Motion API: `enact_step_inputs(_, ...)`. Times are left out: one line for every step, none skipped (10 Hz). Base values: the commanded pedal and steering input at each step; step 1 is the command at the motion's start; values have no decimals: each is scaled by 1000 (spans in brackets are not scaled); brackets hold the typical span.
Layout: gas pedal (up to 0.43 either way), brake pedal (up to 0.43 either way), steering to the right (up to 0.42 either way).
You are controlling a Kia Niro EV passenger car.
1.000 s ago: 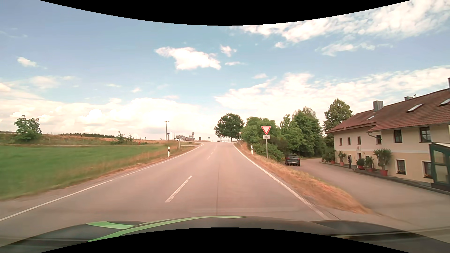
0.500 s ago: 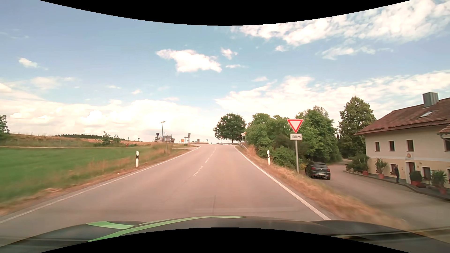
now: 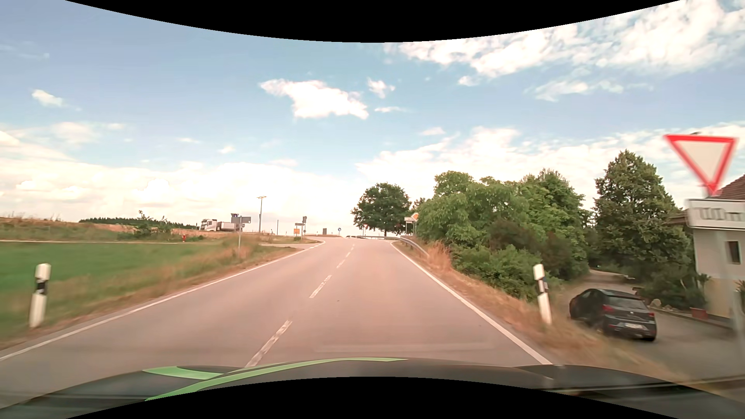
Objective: Follow the waypoints while adhering to traffic rules and regulations
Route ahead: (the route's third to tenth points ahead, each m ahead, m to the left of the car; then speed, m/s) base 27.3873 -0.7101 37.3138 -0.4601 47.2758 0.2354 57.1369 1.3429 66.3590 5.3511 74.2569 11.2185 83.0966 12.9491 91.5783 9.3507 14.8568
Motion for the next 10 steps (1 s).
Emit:
enact_step_inputs(59, 0, 3)
enact_step_inputs(67, 0, 3)
enact_step_inputs(67, 0, 3)
enact_step_inputs(67, 0, 3)
enact_step_inputs(67, 0, 3)
enact_step_inputs(67, 0, 3)
enact_step_inputs(67, 0, 3)
enact_step_inputs(67, 0, 2)
enact_step_inputs(67, 0, 2)
enact_step_inputs(67, 0, 2)
